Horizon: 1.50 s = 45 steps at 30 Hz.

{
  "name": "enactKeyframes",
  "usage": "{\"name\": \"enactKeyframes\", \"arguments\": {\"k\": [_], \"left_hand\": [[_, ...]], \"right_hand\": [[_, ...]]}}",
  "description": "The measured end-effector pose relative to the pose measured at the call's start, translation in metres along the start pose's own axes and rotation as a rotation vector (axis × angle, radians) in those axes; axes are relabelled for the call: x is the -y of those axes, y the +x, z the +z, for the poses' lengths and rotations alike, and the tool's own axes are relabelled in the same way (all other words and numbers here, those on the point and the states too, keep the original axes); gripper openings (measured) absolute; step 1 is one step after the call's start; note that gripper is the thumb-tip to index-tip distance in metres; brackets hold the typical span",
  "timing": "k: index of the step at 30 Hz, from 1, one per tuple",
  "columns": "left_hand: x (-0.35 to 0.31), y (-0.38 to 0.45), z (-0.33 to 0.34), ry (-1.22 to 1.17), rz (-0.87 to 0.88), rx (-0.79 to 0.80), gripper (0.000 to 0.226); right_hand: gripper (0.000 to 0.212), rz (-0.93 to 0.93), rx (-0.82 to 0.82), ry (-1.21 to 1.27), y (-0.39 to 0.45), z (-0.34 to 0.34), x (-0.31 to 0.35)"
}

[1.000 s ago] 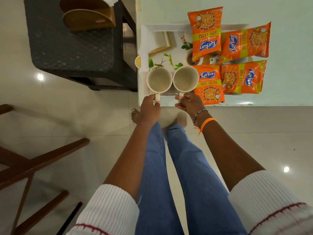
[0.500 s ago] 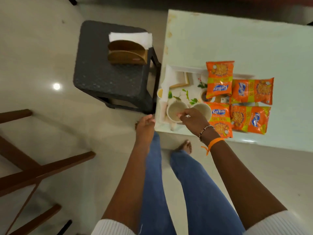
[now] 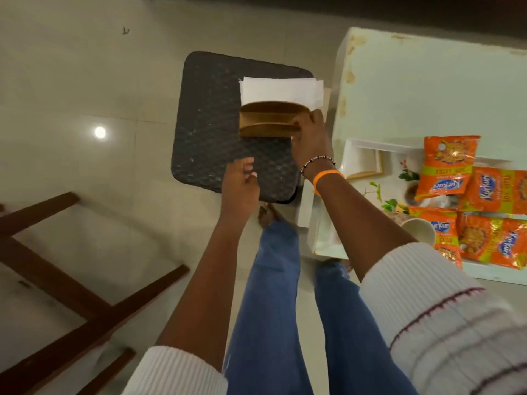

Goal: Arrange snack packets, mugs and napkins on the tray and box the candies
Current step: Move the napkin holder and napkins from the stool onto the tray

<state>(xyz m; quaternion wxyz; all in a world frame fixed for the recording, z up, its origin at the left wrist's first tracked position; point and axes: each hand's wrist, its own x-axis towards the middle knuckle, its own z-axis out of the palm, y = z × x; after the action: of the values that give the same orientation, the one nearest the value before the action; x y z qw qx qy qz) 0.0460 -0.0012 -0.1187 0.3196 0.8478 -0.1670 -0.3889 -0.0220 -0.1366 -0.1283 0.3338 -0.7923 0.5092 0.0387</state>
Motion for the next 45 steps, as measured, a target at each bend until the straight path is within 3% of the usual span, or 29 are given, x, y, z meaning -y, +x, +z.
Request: {"name": "enactKeyframes", "arguments": {"k": [5, 9, 14, 20, 26, 45], "left_hand": [[-0.015, 0.026, -0.019, 0.085, 0.047, 0.02, 0.027], [-0.028, 0.016, -0.007, 0.171, 0.171, -0.081, 0.033], [-0.045, -0.022, 0.04, 0.123, 0.297, 0.045, 0.035], [-0.046, -0.065, 0.089, 0.132, 0.308, 0.187, 0.032], [-0.046, -0.096, 0.129, 0.122, 0.259, 0.273, 0.032], [-0.04, -0.107, 0.142, 0.095, 0.172, 0.205, 0.032]], "right_hand": [[0.02, -0.015, 0.002, -0.03, 0.008, 0.002, -0.007], [0.013, -0.055, -0.091, 0.037, -0.013, -0.015, -0.025], [0.008, -0.093, -0.146, 0.025, -0.059, -0.058, -0.067], [0.01, -0.027, -0.018, -0.115, -0.102, -0.105, -0.158], [0.015, 0.031, 0.075, -0.306, -0.114, -0.109, -0.215], [0.03, 0.054, 0.359, -0.267, -0.097, -0.096, -0.225]]}}
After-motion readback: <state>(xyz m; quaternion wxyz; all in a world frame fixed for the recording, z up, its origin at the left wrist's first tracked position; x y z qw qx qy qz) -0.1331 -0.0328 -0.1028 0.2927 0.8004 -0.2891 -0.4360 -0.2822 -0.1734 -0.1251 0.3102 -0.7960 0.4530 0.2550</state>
